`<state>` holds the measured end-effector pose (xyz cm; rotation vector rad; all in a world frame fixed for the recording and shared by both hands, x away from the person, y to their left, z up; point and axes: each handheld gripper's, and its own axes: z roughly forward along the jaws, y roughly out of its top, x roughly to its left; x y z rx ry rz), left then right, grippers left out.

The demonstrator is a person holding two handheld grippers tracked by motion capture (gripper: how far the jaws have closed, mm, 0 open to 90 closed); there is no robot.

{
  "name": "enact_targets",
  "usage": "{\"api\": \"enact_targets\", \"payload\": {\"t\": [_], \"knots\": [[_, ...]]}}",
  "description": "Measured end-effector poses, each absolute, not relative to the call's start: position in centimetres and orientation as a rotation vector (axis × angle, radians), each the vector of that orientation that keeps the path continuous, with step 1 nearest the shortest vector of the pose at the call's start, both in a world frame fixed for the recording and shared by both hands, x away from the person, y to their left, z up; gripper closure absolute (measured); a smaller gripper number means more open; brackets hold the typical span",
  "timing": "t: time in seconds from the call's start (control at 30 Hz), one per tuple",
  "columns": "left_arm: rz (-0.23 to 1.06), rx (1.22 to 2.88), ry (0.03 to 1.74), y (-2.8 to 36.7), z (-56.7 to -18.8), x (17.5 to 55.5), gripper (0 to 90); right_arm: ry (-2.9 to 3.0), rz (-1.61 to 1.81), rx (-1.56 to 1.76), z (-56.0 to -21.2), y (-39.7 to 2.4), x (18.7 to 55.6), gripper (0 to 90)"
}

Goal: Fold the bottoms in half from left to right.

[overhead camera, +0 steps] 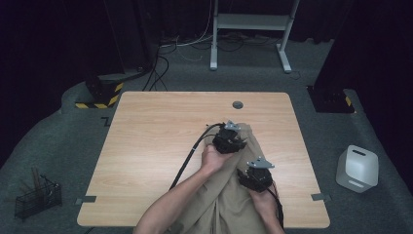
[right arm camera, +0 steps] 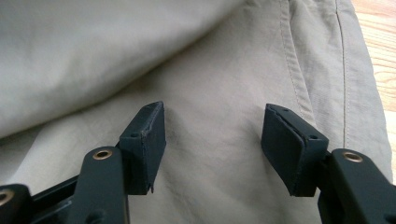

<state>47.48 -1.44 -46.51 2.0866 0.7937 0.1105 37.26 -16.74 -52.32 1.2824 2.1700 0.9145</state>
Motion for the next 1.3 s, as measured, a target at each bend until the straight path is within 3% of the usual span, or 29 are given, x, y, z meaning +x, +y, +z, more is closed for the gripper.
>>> {"api": "enact_targets", "payload": {"t": [0.13, 0.17, 0.33, 0.53, 0.73, 0.9, 1.13, 1.3], "knots": [[0.104, 2.107, 0.774, -1.7, -46.7, 47.3, 77.4, 2.170, 0.916, 1.285, -52.3, -16.7, 37.3, 39.8], [0.098, 2.108, 0.779, -1.6, -46.4, 47.0, 68.5, 2.170, 0.916, 1.286, -52.3, -16.8, 37.3, 39.8], [0.152, 2.116, 0.772, -0.4, -44.9, 46.5, 55.1, 2.170, 0.917, 1.297, -52.3, -16.7, 37.3, 39.8], [0.181, 2.085, 0.786, 3.4, -43.3, 44.8, 47.1, 2.172, 0.922, 1.297, -52.3, -16.8, 37.3, 39.6], [0.176, 2.128, 0.795, 8.1, -45.8, 40.7, 44.7, 2.185, 0.942, 1.298, -52.2, -17.1, 37.1, 41.1], [0.114, 2.101, 0.835, 9.1, -48.2, 38.4, 44.4, 2.176, 0.951, 1.286, -50.9, -18.2, 35.6, 40.6], [0.110, 2.102, 0.841, 7.4, -50.1, 37.0, 43.5, 2.240, 0.825, 1.277, -51.1, -20.4, 33.3, 40.3], [0.192, 2.186, 0.869, 5.6, -51.1, 37.3, 45.0, 2.268, 0.825, 1.272, -51.4, -20.8, 33.2, 41.2]]}}
